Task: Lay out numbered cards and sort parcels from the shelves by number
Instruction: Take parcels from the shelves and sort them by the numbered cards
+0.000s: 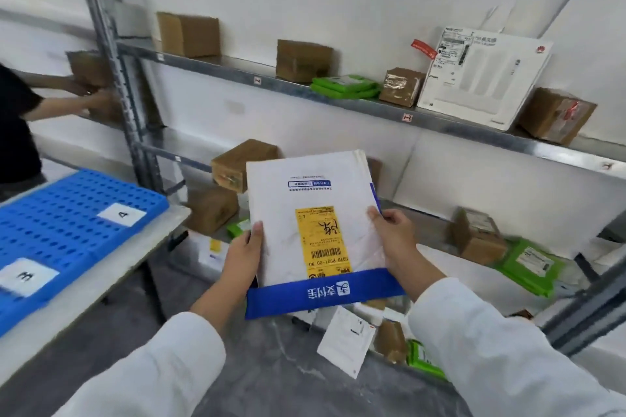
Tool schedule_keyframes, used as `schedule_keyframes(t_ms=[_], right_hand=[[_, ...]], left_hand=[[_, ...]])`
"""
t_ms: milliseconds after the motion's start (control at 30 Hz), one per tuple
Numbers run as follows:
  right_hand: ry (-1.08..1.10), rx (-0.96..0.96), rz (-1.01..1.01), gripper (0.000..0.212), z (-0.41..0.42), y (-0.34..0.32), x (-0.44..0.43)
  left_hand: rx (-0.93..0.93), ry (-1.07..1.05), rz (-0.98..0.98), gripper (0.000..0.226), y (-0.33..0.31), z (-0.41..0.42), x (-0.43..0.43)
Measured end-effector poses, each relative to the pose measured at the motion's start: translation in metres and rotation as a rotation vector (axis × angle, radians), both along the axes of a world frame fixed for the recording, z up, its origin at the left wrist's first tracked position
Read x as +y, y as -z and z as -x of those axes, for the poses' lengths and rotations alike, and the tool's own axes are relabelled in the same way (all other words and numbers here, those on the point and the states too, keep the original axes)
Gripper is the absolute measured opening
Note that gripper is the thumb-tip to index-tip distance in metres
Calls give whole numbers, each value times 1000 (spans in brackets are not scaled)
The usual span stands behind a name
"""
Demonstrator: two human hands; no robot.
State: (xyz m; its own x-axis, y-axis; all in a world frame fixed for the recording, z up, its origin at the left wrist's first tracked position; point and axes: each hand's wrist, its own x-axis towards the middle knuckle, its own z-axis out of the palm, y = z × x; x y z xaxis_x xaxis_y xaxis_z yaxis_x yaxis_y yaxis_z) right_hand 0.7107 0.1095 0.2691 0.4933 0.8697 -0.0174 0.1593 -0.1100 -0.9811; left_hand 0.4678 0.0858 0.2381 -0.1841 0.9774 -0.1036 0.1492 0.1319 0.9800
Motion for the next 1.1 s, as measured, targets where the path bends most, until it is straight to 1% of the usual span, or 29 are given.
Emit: schedule_keyframes(t_ms=[67, 133, 267, 433, 533, 600, 767, 967, 1100], right_hand=[[-118, -46, 27, 21, 39, 1, 8], [-260, -72, 84, 20, 78, 3, 14], [-544, -72, 195, 27, 147, 22, 18], [-771, 4, 278, 35, 226, 60, 23], [-891, 68, 265, 34, 267, 71, 28], [-960, 87, 265, 33, 289, 82, 31], [-1079, 110, 319, 39, 326, 104, 37], [-1289, 111, 304, 40, 356, 110, 53], [-1422, 116, 280, 40, 385, 115, 44]], left_hand=[[0, -112, 57, 50, 12, 37, -13], [-23, -224, 74, 54, 23, 72, -23], [-25, -411, 132, 50, 40, 134, -50], [-131, -596, 263, 51, 68, 198, -92], [-157, -690, 276, 48, 66, 225, -105], [-162, -755, 267, 45, 61, 238, -112], [-162, -857, 267, 32, 58, 249, -125], [-217, -1035, 293, 37, 58, 250, -138], [-183, -1174, 289, 33, 50, 255, -154]])
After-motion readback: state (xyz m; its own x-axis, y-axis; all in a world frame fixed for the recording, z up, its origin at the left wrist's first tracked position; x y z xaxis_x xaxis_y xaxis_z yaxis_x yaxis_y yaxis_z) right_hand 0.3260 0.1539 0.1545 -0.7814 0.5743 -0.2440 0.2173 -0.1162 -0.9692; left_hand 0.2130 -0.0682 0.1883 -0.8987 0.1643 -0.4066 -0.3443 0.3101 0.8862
